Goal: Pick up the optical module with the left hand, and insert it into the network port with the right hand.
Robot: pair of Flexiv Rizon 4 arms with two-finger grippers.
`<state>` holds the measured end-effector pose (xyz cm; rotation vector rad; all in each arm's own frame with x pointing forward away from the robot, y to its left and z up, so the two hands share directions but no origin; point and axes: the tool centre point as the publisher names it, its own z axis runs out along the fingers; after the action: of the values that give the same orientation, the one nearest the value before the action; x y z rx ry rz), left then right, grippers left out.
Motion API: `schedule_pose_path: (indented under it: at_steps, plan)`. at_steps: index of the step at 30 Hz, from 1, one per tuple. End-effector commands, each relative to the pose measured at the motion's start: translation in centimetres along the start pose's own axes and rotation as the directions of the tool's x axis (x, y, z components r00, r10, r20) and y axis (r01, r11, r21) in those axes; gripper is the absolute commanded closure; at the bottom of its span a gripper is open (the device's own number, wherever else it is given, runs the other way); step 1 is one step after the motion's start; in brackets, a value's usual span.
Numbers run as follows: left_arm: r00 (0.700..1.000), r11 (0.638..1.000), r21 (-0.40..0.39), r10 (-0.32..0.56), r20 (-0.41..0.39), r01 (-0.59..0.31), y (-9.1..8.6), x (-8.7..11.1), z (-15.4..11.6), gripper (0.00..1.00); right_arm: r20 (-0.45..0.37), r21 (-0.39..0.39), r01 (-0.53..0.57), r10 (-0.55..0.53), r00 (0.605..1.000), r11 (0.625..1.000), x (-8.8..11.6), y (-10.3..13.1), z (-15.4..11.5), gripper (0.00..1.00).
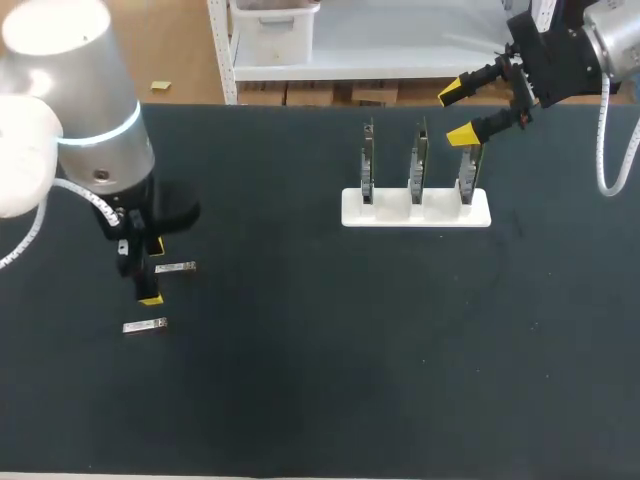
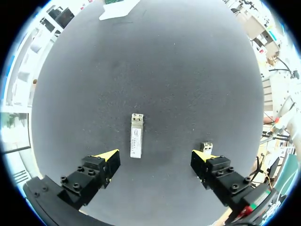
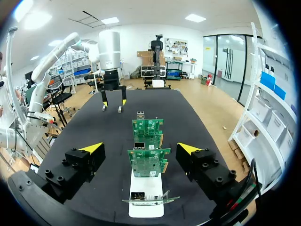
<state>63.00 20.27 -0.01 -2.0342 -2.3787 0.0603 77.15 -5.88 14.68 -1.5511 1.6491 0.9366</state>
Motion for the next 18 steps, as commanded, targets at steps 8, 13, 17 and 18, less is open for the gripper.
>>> schedule_pose_path:
  at_steps: [8,13,17,18]
  plan:
    - [0.999,1.0,-0.015,-0.022,0.025,0.022,1.3,-0.6,0.7,0.0,0.001,0.003,0.001,-0.001,1.0,1.0,0.0,0.1,0.0,0.0]
    - [1.0,1.0,-0.001,-0.014,0.023,0.015,1.4,-0.6,1.0,0.0,0.001,0.003,0.001,-0.001,1.0,1.0,0.0,0.1,0.0,0.0]
    - [1.0,1.0,0.001,-0.017,0.023,0.017,1.5,-0.6,1.1,0.0,0.001,0.003,0.001,-0.001,1.0,1.0,0.0,0.1,0.0,0.0]
    - [0.999,1.0,0.003,-0.021,0.03,0.021,1.6,-0.6,1.1,0.0,0.001,0.003,0.001,-0.001,1.0,1.0,0.0,0.1,0.0,0.0]
